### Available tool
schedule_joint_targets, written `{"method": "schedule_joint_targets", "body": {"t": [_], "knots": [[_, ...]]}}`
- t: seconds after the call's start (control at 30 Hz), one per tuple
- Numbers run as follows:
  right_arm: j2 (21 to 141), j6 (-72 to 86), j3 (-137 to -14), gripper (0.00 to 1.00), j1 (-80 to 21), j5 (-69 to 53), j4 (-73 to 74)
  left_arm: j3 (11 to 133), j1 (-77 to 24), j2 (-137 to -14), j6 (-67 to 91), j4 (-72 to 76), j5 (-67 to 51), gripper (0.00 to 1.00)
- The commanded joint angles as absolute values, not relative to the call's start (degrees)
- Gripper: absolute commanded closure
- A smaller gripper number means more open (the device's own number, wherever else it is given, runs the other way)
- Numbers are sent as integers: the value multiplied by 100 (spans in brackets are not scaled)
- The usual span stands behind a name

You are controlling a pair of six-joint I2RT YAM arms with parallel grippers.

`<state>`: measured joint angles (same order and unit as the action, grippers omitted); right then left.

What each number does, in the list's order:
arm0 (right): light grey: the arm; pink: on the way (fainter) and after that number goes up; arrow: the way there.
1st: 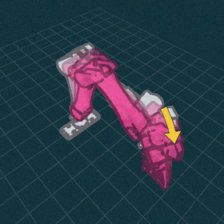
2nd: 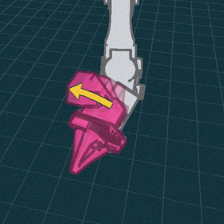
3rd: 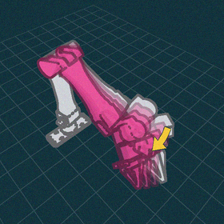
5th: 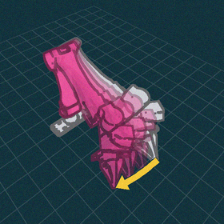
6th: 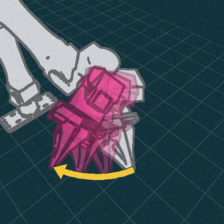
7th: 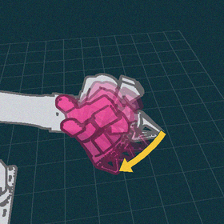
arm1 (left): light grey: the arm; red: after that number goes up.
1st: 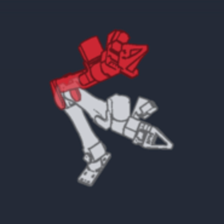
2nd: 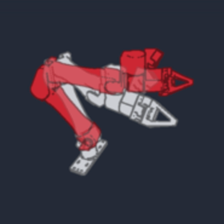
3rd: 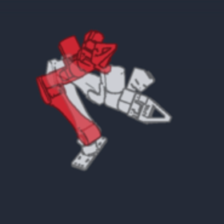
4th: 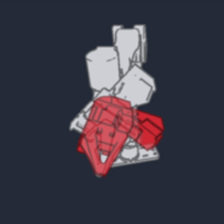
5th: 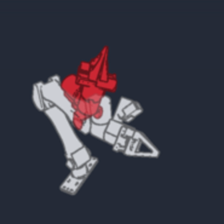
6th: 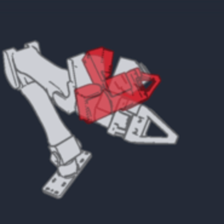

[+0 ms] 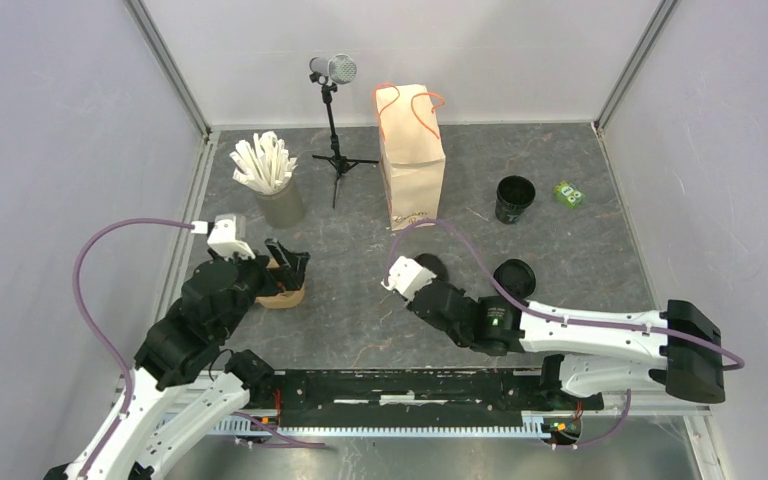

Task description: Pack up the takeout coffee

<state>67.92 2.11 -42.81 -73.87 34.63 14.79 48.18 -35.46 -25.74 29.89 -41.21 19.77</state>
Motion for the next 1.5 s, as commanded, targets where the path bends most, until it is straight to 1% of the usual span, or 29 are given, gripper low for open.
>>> {"method": "schedule_joint_targets", "body": {"t": [0.0, 0.13, 0.27, 0.43, 0.53, 0.73, 0.93, 1.2, 1.3, 1.47], "knots": [[6751, -913, -4649, 68, -7052, 5210, 3096, 4456, -3526, -2582, 2499, -3568, 1948, 0], [7132, -1538, -4801, 67, -6350, 5643, 3141, 4464, -3527, -2652, 2399, -3538, 1646, 0], [7377, -2391, -4722, 67, -5661, 5381, 2610, 4527, -3525, -2631, 2221, -3630, 1571, 0], [7708, -3227, -4981, 69, -4902, 4997, 2061, 4483, -3530, -2399, 2128, -3595, 1493, 0], [7969, -3437, -5174, 69, -4588, 4683, 1978, 4490, -3526, -2354, 2096, -3595, 1477, 0], [8368, -3542, -5396, 67, -4501, 4189, 1868, 4499, -3529, -2364, 2031, -3636, 1425, 0], [8683, -3457, -5488, 66, -4382, 4065, 2002, 4486, -3525, -2353, 2012, -3647, 1319, 0], [8684, -3465, -5347, 65, -4270, 3906, 1896, 4482, -3529, -2338, 2013, -3656, 1338, 0], [8681, -3472, -5309, 63, -4232, 3854, 1850, 4474, -3524, -2321, 2021, -3656, 1358, 0], [8681, -3509, -5315, 56, -4222, 3908, 1842, 4480, -3524, -2330, 2021, -3674, 1404, 0]]}}
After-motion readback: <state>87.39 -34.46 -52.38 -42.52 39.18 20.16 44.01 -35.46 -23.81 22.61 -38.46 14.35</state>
